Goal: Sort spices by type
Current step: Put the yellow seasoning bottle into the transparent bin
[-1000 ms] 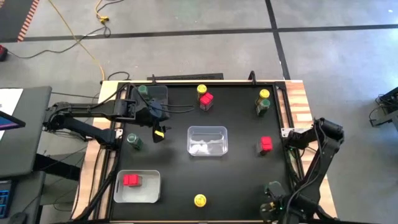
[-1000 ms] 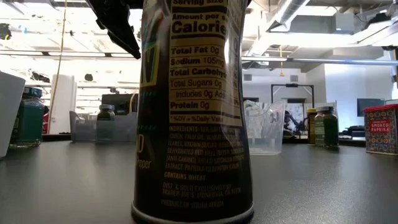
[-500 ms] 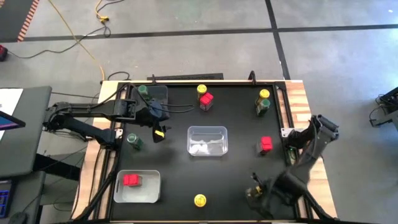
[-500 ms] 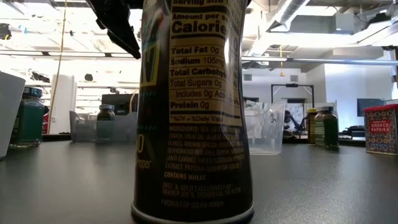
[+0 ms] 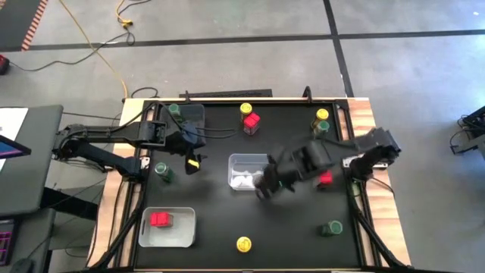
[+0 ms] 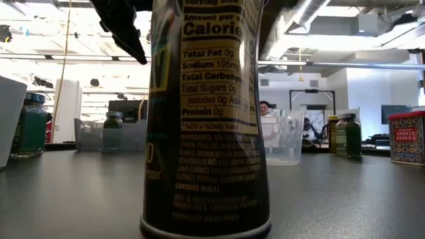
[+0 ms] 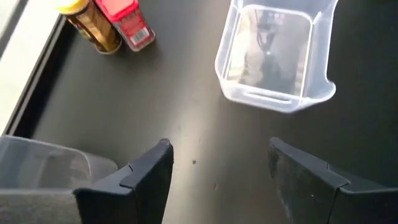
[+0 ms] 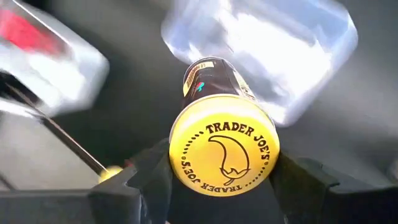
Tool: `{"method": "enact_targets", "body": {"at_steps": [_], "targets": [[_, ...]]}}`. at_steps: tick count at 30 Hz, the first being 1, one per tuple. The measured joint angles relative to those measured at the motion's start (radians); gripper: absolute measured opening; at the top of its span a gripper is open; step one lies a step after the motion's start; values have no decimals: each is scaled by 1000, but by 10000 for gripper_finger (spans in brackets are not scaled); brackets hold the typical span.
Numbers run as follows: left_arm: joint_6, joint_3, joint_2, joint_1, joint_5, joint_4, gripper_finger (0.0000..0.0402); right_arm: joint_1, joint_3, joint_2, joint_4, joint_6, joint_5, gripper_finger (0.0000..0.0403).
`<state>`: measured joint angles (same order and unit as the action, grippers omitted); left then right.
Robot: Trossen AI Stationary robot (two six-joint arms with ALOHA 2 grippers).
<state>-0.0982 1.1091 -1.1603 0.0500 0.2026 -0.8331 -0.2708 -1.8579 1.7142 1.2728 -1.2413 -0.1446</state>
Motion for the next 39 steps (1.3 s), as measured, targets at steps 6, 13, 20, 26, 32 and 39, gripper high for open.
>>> {"method": "enact_targets", "body": {"at_steps": [6, 13, 20, 26, 32, 39], "targets": [[1, 0, 3, -24, -4, -34, 248, 128, -2, 9, -46, 109, 30, 251], [0, 0, 7, -34, -4, -36, 248, 174, -3, 56, -24, 119, 94, 251], [7, 0, 7, -34, 4, -29, 248, 213, -2, 156, 19, 151, 180, 251], [7, 0, 7, -34, 5, -28, 248, 249, -1, 224, 125, 166, 201, 251], [8, 0, 7, -34, 6, -28, 248, 284, -1, 239, 138, 165, 201, 251], [8, 0, 7, -34, 6, -28, 248, 322, -2, 239, 128, 163, 200, 251]]}}
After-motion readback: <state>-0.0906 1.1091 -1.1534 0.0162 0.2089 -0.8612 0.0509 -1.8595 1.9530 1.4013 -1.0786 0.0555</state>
